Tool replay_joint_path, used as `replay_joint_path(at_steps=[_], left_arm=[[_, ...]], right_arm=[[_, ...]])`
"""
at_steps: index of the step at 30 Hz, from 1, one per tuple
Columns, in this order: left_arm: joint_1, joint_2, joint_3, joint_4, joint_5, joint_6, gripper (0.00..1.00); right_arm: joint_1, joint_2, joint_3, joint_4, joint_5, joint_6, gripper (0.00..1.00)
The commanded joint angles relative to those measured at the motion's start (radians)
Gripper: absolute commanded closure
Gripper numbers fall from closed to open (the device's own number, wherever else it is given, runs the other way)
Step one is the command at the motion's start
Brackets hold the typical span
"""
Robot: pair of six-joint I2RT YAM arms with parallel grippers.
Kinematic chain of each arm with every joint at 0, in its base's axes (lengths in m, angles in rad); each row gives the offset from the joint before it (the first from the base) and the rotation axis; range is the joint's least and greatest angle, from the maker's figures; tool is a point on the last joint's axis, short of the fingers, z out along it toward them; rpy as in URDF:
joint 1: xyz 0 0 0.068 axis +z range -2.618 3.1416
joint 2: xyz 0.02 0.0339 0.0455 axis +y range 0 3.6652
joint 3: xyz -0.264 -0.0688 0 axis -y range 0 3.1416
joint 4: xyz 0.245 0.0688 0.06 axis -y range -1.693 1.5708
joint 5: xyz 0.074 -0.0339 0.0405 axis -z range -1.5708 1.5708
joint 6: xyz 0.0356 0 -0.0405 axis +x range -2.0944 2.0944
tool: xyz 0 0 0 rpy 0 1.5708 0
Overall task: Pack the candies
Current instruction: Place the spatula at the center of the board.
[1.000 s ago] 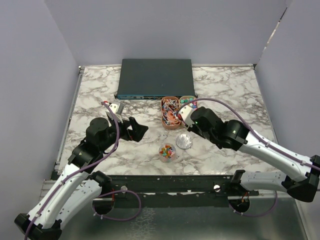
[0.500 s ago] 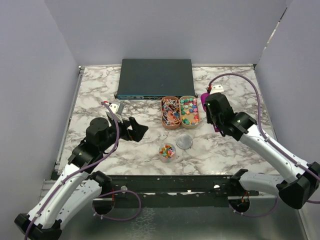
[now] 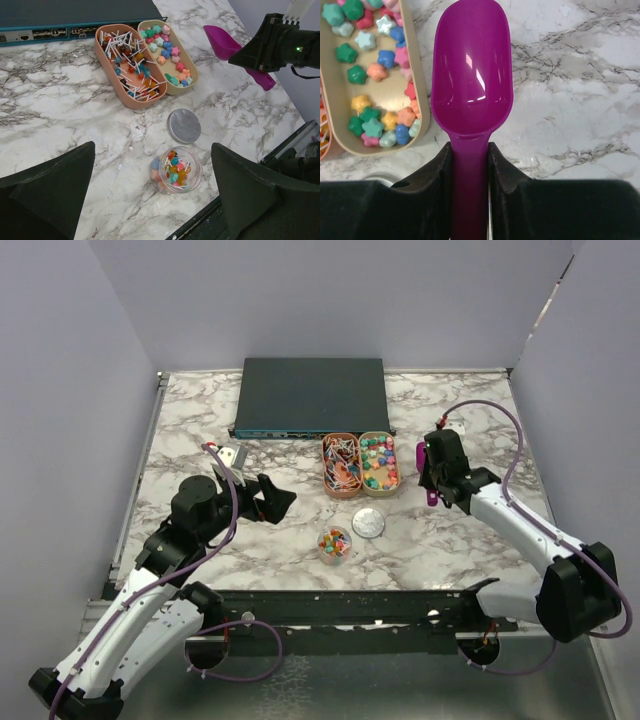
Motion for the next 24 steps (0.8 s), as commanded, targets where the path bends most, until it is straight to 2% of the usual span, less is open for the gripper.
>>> replay_joint_path(at_steps=[1, 8, 14, 22, 24], left_arm=[[0.004, -0.007, 0.002, -0.011, -0.012, 0.005, 0.01], [0.004, -0.003, 0.002, -0.011, -0.015, 0.005, 0.01], [0.004, 0.008, 0.002, -0.011, -0.016, 0.006, 0.01], [0.005, 0.029, 0.001, -0.011, -0.013, 0.005, 0.01], [0.006, 0.033, 0.002, -0.011, -0.012, 0.006, 0.01]], right_arm=[[-0.059, 0.072, -0.019, 0.154, -0.033, 0.036, 0.99], [-0.111, 0.196, -0.032, 0.256, -0.036, 0.023, 0.99], [-0.130, 0.291, -0.023, 0.290, -0.052, 0.025, 0.94], [-0.142, 0.343, -0.023, 0.299, -0.049, 0.038, 0.70], [-0.144, 0.344, -0.022, 0.295, -0.044, 0.041, 0.59]])
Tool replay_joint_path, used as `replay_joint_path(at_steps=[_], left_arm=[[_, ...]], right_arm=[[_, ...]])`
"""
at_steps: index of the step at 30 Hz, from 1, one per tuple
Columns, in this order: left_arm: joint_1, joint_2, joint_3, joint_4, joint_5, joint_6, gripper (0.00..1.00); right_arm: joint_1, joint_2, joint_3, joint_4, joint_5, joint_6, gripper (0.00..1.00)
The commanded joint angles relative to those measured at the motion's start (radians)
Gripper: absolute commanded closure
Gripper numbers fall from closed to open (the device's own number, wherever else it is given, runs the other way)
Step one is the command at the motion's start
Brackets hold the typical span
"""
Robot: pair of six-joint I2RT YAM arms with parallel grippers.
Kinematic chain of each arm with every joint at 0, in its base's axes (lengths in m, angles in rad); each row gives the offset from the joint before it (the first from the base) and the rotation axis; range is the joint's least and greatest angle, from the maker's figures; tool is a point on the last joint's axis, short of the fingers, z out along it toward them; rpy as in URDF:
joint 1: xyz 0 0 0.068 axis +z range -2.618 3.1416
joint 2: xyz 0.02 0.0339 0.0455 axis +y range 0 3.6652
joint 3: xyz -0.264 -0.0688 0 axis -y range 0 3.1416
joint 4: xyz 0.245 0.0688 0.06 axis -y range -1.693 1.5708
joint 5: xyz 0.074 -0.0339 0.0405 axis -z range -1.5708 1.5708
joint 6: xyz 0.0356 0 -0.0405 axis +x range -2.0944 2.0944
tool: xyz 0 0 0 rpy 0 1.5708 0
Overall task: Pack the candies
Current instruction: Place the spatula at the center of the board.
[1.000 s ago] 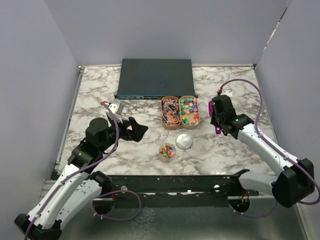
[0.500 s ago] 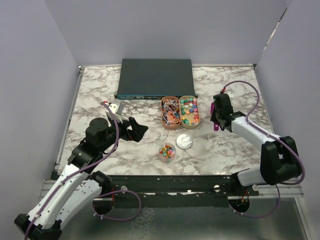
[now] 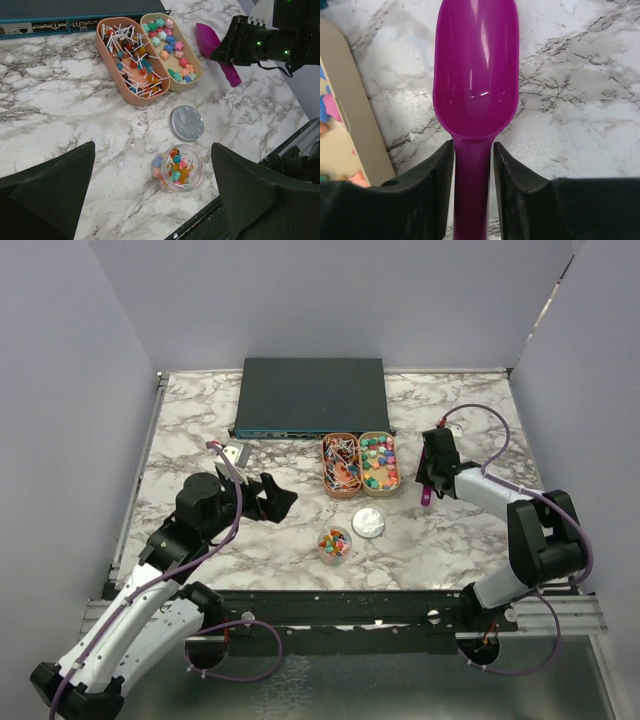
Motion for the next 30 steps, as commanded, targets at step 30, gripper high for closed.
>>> replay_joint_path(at_steps=[30], left_arm=[[-0.086, 0.148, -0.006, 0.085, 0.018, -0.200, 0.07]], right_arm=[[-0.009, -0.547, -0.106, -0.210, -0.288, 0.008, 0.34]])
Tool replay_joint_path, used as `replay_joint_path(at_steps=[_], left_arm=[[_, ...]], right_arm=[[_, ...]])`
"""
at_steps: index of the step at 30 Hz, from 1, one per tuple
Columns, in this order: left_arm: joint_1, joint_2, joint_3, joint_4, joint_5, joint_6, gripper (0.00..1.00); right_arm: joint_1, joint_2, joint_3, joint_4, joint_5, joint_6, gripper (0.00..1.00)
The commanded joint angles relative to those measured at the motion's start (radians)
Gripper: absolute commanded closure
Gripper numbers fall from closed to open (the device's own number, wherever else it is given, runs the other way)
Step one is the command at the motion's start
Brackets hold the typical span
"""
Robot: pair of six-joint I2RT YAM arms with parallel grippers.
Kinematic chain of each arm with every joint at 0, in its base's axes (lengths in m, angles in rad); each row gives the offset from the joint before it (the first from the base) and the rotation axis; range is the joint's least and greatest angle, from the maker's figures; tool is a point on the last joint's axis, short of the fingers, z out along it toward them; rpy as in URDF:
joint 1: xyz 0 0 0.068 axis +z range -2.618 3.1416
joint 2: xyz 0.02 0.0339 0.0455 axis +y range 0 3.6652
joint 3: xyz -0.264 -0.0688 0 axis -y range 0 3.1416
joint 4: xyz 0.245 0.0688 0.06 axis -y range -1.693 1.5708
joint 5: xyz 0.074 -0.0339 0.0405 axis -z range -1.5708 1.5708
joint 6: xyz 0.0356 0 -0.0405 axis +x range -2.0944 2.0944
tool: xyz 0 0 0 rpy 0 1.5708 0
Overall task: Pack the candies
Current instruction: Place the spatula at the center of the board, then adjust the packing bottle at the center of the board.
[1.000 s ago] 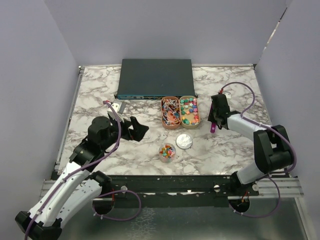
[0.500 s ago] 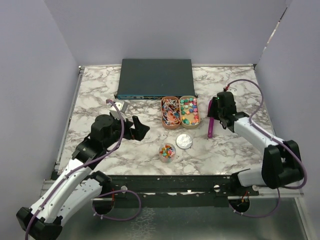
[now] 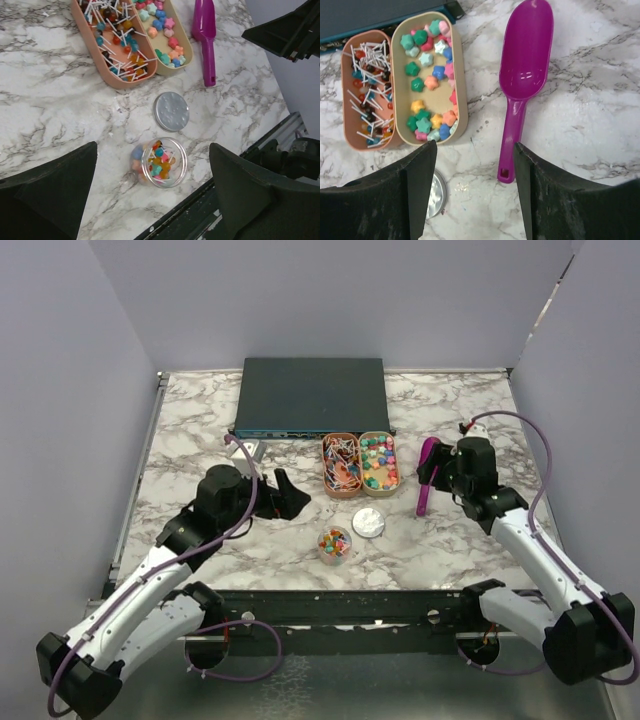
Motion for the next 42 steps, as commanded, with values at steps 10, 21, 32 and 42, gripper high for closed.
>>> replay_joint_path(at_steps=[10, 21, 32, 42], left_arm=[[-0.410, 0.131, -0.079, 0.158, -0.259, -0.242, 0.09], [-0.526, 0.276, -0.097, 0.228, -0.379, -0.267, 0.21], [-0.524, 0.350, -0.084, 0.242, -0.381, -0.291, 0.55], [-0.512, 0.365, -0.067, 0.129, -0.449, -0.299, 0.74]], right_arm=[[-0.004, -0.144, -0.055, -0.111, -0.119, -0.019, 0.34], [-0.004, -0.157, -0.074, -0.098, -0.165, -0.023, 0.38], [-0.004, -0.159, -0.081, -0.092, -0.181, -0.026, 0.39], [-0.004, -0.155, -0.086, -0.087, -0.190, -0.026, 0.39]])
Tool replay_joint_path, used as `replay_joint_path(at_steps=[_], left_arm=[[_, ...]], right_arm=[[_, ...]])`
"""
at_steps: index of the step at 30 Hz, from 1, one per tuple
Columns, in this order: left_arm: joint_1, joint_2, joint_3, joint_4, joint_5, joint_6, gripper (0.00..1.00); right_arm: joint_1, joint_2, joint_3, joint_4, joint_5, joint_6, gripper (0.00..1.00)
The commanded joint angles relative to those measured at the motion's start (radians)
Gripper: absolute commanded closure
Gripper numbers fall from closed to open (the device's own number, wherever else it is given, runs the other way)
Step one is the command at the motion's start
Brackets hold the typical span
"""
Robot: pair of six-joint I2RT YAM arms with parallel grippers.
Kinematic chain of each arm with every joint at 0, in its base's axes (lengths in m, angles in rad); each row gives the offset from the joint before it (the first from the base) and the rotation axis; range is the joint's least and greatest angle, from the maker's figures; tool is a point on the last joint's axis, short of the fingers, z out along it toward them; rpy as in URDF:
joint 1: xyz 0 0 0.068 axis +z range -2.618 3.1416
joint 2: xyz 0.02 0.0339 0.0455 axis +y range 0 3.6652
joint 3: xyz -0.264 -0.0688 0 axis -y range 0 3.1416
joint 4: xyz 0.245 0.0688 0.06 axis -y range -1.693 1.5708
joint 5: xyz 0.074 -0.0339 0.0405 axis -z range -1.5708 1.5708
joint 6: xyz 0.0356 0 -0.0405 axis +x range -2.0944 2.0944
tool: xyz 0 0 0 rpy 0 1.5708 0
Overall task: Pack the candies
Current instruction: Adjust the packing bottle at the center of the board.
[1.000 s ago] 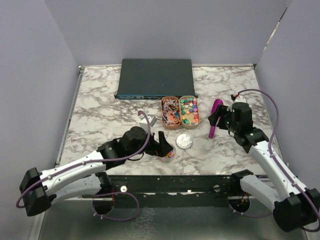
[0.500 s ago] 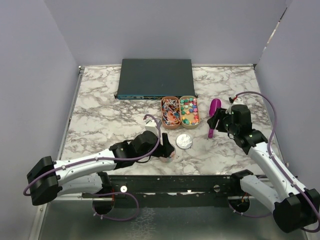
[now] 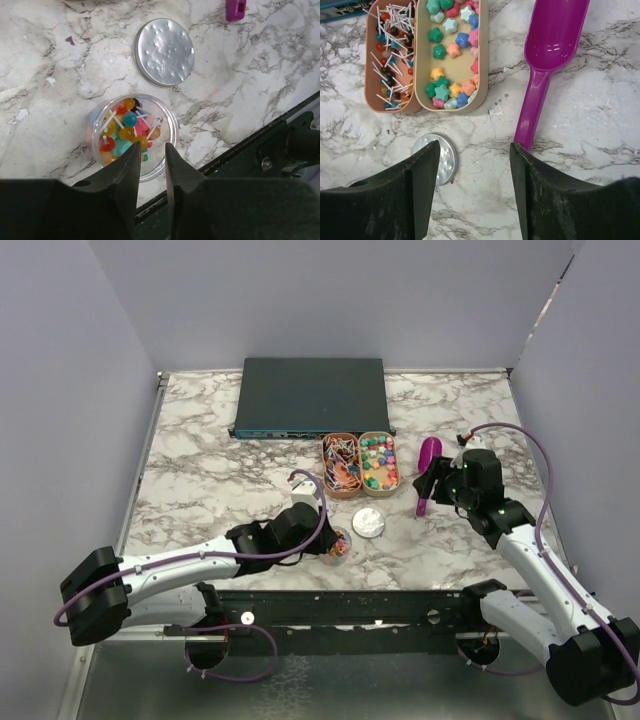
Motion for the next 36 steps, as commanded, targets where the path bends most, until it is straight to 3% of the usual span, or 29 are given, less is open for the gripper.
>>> replay_joint_path(at_steps=[1, 9, 36], left_arm=[[0.007, 0.013, 0.029, -0.092, -0.083, -0.003, 0.76], [0.012, 0.015, 0.063, -0.192, -0.153, 0.007, 0.82], [0.015, 0.154, 0.113, -0.184, -0.183, 0.058, 0.89]], right_arm=[[-0.004, -0.008, -0.009, -0.009, -0.022, -0.014, 0.39], [-0.004, -0.007, -0.014, -0.005, -0.025, -0.012, 0.39], [-0.004, -0.007, -0.022, 0.001, -0.035, -0.008, 0.39]])
